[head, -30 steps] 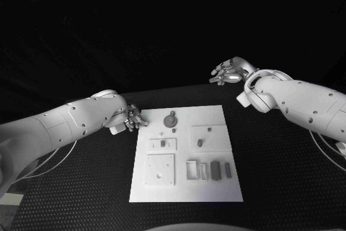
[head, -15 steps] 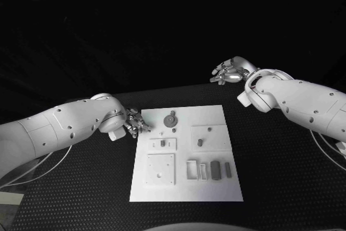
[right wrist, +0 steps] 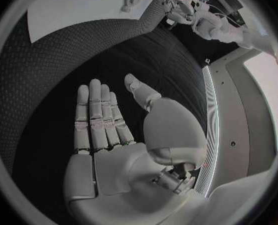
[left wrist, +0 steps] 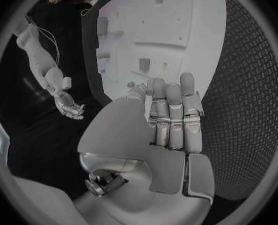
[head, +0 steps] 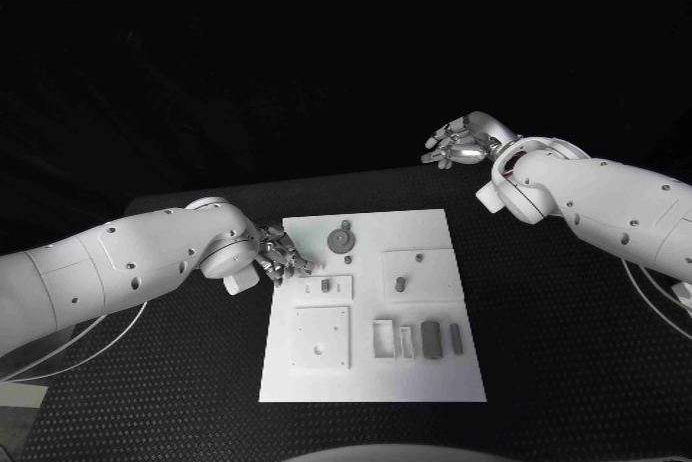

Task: Assemble the parts on the task board

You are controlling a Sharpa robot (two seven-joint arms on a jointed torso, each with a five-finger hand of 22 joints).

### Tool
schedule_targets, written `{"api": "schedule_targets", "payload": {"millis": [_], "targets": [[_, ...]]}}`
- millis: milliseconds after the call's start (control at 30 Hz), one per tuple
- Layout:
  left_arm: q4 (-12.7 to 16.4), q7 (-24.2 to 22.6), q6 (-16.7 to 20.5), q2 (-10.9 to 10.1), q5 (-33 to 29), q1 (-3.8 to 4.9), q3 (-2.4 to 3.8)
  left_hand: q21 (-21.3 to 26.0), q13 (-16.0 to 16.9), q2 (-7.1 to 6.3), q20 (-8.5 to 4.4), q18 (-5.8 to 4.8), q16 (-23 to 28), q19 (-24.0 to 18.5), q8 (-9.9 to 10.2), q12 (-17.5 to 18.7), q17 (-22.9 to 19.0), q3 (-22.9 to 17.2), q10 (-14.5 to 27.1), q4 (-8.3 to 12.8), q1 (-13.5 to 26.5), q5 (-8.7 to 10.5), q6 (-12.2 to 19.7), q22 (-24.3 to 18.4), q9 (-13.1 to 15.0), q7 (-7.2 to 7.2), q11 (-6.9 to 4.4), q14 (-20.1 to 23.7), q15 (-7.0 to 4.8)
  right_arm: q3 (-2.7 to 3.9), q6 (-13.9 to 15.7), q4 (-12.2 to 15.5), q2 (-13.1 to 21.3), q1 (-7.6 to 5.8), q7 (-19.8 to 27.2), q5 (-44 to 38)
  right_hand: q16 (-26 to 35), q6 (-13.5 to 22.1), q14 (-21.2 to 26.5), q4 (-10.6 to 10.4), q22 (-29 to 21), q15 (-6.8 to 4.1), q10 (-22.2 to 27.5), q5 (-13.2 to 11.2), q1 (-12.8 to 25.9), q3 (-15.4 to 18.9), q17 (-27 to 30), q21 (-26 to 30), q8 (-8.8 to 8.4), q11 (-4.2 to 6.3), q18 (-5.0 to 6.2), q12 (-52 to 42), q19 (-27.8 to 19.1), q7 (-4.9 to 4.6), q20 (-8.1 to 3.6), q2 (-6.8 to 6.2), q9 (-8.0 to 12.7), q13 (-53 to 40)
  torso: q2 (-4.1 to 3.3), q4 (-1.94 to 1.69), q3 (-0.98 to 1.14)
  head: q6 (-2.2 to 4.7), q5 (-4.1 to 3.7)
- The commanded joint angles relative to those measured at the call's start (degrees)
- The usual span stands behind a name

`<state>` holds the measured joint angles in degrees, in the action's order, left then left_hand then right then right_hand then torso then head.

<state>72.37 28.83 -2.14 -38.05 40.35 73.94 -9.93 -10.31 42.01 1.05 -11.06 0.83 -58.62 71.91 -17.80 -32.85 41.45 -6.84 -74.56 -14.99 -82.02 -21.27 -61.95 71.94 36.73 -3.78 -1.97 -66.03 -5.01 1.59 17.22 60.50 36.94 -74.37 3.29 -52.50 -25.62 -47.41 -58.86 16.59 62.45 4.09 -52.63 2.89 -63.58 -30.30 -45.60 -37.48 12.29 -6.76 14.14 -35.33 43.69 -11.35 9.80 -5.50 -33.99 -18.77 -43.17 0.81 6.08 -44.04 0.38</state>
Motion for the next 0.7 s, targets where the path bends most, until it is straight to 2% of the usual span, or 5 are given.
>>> {"api": "schedule_targets", "payload": {"millis": [33, 167, 467, 667, 700], "targets": [[0.6, 1.1, 2.9, -0.1, -0.5, -0.08, -0.49, -0.3, 0.2, 0.05, -0.07, 0.19, -0.2, 0.4, -3.1, -0.3, 0.0, -4.2, -1.8, 4.6, 1.5, 0.7, -1.4, 0.2, 2.7, 1.14, -1.47, -1.1, -0.77, 0.03, -0.1, 0.1, 0.0, 0.01, 0.7, 0.3, 0.3, 0.4, -0.1, 0.1, 0.0, 0.17, 0.2, 0.2, 0.3, 0.2, -0.1, 0.3, 0.1, -0.1, 0.86, -0.4, 0.2, -0.07, 0.34, 0.26, 0.1, 0.1, 0.09, -0.01, -0.04, -0.05, 0.18], [1.5, 1.3, 2.9, -0.3, -0.5, -0.1, -1.53, -0.4, 0.3, 0.07, -0.19, 0.16, -0.5, 0.6, -3.2, -0.6, 0.2, -4.5, -2.0, 5.0, 2.5, 1.51, -1.7, 0.5, 2.7, 1.27, -1.61, -1.4, -0.8, 0.03, -0.1, 0.2, 0.0, 0.01, 0.8, 0.3, 0.4, 0.3, -0.2, 0.1, 0.0, 0.16, 0.2, 0.2, 0.3, 0.2, -0.1, 0.3, 0.13, -0.1, 0.86, -0.4, 0.3, -0.06, 0.33, 0.33, 0.1, 0.1, 0.06, 0.08, 0.07, -0.08, 0.32], [2.4, 1.6, 3.7, -0.4, 1.2, -0.64, -1.95, -1.0, 1.1, 0.04, -0.53, 0.16, -1.7, 1.1, -3.4, -1.7, 0.7, -6.4, -2.4, 7.6, 5.3, 1.66, -2.3, 1.7, 2.7, 1.57, -1.94, -1.8, -1.11, 0.03, -0.1, 0.2, 0.1, 0.01, 0.8, 0.3, 0.4, 0.3, -0.2, 0.1, 0.0, 0.15, 0.2, 0.2, 0.4, 0.2, -0.2, 0.3, 0.14, -0.1, 0.86, -0.5, 0.3, -0.05, 0.32, 0.31, 0.1, 0.2, -0.01, 0.15, 0.09, -0.21, 0.47], [2.5, 2.0, 3.2, -0.3, 1.7, -0.82, -2.0, -2.0, 2.5, 0.15, -1.07, -0.04, -4.0, 1.7, -3.4, -4.3, 1.0, -10.6, -2.3, 13.7, 11.9, 1.8, -2.6, 3.9, 2.7, 1.74, -2.22, -1.8, -1.71, 0.03, -0.1, 0.2, 0.2, 0.01, 0.6, 0.3, 0.4, 0.3, -0.2, 0.1, 0.1, 0.15, 0.2, 0.2, 0.4, 0.2, -0.2, 0.3, 0.14, -0.09, 0.86, -0.5, 0.3, -0.04, 0.31, 0.31, 0.1, 0.2, -0.05, 0.16, 0.09, -0.26, 0.38], [2.6, 2.0, 3.0, -0.3, 2.1, -0.83, -2.01, -2.1, 2.6, 0.21, -1.17, -0.2, -4.4, 1.7, -3.4, -4.8, 0.7, -12.9, -2.0, 16.7, 15.1, 1.87, -2.6, 4.3, 2.7, 1.6, -2.32, -1.6, -1.76, 0.03, -0.1, 0.2, 0.2, 0.01, 0.6, 0.3, 0.4, 0.3, -0.2, 0.1, 0.1, 0.15, 0.2, 0.2, 0.3, 0.2, -0.2, 0.3, 0.14, -0.09, 0.86, -0.5, 0.3, -0.04, 0.3, 0.29, 0.1, 0.2, -0.05, 0.16, 0.09, -0.26, 0.38]]}}
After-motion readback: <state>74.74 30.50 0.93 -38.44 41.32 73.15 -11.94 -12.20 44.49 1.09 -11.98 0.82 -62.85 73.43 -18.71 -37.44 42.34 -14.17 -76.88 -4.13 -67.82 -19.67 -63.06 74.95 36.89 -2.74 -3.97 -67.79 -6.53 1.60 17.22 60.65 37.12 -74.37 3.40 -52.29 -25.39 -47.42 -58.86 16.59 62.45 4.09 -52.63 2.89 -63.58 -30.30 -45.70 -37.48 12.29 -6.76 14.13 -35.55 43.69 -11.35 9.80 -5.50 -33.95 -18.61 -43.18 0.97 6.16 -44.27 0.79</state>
